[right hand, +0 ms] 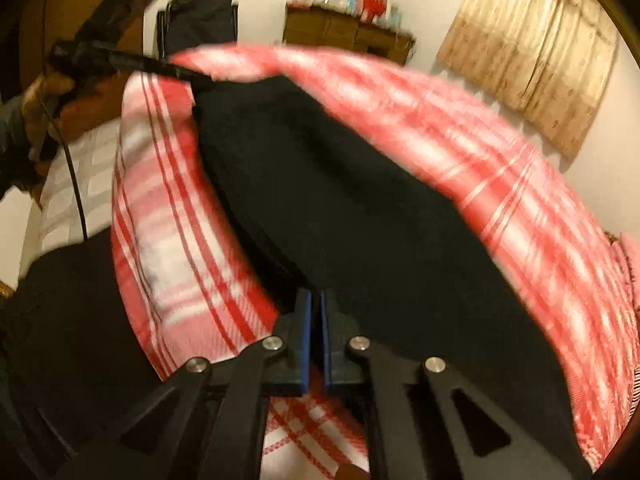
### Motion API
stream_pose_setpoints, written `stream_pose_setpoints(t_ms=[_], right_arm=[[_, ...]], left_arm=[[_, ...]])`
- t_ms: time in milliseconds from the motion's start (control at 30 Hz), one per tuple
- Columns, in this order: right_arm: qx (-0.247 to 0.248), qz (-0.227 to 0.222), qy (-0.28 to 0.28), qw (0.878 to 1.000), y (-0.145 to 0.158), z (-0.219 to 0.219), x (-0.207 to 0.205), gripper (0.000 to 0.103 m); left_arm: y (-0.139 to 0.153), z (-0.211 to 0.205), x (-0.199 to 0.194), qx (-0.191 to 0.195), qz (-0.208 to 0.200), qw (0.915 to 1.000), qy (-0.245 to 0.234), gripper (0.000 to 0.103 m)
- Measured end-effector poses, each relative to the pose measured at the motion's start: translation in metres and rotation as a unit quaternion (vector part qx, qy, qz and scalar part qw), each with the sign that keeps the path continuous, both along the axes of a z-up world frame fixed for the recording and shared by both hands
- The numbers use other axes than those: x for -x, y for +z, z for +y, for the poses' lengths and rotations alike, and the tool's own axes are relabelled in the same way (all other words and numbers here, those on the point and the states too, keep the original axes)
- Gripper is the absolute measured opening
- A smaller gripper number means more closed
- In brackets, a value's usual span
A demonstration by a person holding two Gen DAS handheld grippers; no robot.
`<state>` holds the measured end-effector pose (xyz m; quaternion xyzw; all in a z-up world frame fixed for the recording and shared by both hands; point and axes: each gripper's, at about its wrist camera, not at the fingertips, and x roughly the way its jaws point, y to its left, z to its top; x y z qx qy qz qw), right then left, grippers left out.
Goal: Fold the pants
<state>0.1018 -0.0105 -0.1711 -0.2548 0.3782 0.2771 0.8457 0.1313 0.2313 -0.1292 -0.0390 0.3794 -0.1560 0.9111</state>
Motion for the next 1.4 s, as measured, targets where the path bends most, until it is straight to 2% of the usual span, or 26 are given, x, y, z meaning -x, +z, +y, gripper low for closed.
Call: stream_pose_setpoints(t_ms=[67,100,133,200,300,400,467,533,667,733,800,867,900,933,1000,1100,1133,1167,1233,1300,1367,1400], right_arm=[[0.011,-0.011,0.007,1.0,-0.007,0.002,0.002,0.009],[0.011,-0.019,0.007,1.0,-0.005,0.003,0.004,0.017],[0.014,-0.019,0.004,1.0,-0.002,0.002,0.004,0.036],[0.008,-0.009,0.001,1.0,0.008,-0.005,0.001,0.062],[-0.043,-0.005,-0.011,0.999,0.035,-0.025,-0.008,0.062],[-0.098,-0.006,-0.04,0.994,0.062,-0.043,-0.032,0.062],[-0.121,-0.006,-0.067,0.99,0.069,-0.049,-0.054,0.054],[-0.149,0.012,-0.106,0.983,0.071,-0.057,-0.087,0.041],[-0.169,0.057,-0.175,0.968,0.057,-0.068,-0.143,0.041],[-0.191,0.104,-0.193,0.957,0.043,-0.075,-0.164,0.041],[-0.206,0.133,-0.194,0.95,0.031,-0.078,-0.17,0.041],[-0.219,0.153,-0.185,0.946,0.024,-0.075,-0.172,0.04],[-0.226,0.161,-0.175,0.944,0.022,-0.074,-0.171,0.033],[-0.232,0.17,-0.164,0.944,0.021,-0.071,-0.17,0.019],[-0.226,0.17,-0.153,0.947,0.021,-0.064,-0.166,0.01],[-0.222,0.155,-0.17,0.947,0.024,-0.065,-0.171,0.007],[-0.221,0.147,-0.183,0.947,0.025,-0.068,-0.174,0.001],[-0.218,0.142,-0.193,0.946,0.023,-0.073,-0.178,0.001],[-0.224,0.159,-0.203,0.94,0.015,-0.082,-0.183,0.009],[-0.236,0.16,-0.198,0.938,0.015,-0.088,-0.177,0.011],[-0.24,0.154,-0.192,0.939,0.022,-0.098,-0.164,0.036],[-0.241,0.148,-0.196,0.939,0.028,-0.105,-0.157,0.059]], left_arm=[[-0.001,0.004,0.001,0.002,0.001,1.0,0.006,0.007],[0.001,0.006,0.002,0.001,-0.001,1.0,0.009,0.007],[0.005,0.008,0.003,-0.001,-0.007,0.9999,0.013,0.007],[0.017,0.015,0.007,-0.012,-0.033,0.999,0.027,0.007],[0.031,0.014,0.011,-0.019,-0.06,0.9974,0.036,0.007],[0.036,-0.005,0.006,-0.01,-0.066,0.9976,0.016,0.007],[0.033,-0.025,0.0,-0.014,-0.062,0.998,-0.004,0.007],[0.028,-0.039,-0.004,-0.022,-0.056,0.998,-0.017,0.007],[0.009,-0.063,-0.012,-0.032,-0.026,0.9983,-0.041,0.007],[-0.001,-0.066,-0.013,-0.045,-0.01,0.9981,-0.042,0.007],[-0.011,-0.063,-0.013,-0.051,0.006,0.9979,-0.039,0.007],[-0.015,-0.059,-0.011,-0.036,0.01,0.9985,-0.04,0.007],[-0.015,-0.057,-0.011,-0.028,0.011,0.9987,-0.041,0.007],[-0.015,-0.055,-0.011,-0.023,0.013,0.9987,-0.043,0.007],[-0.015,-0.056,-0.011,-0.02,0.013,0.9988,-0.044,0.007],[-0.015,-0.059,-0.01,-0.028,0.01,0.9985,-0.045,0.007],[-0.014,-0.06,-0.009,-0.033,0.01,0.9984,-0.045,0.007],[-0.013,-0.061,-0.009,-0.035,0.012,0.9984,-0.044,0.007],[-0.007,-0.065,-0.007,-0.036,0.013,0.9983,-0.045,0.007],[-0.002,-0.071,-0.004,-0.036,0.011,0.998,-0.051,0.007],[0.002,-0.082,-0.001,-0.039,0.007,0.9972,-0.064,0.007],[0.004,-0.091,0.001,-0.044,0.004,0.9962,-0.075,0.007]])
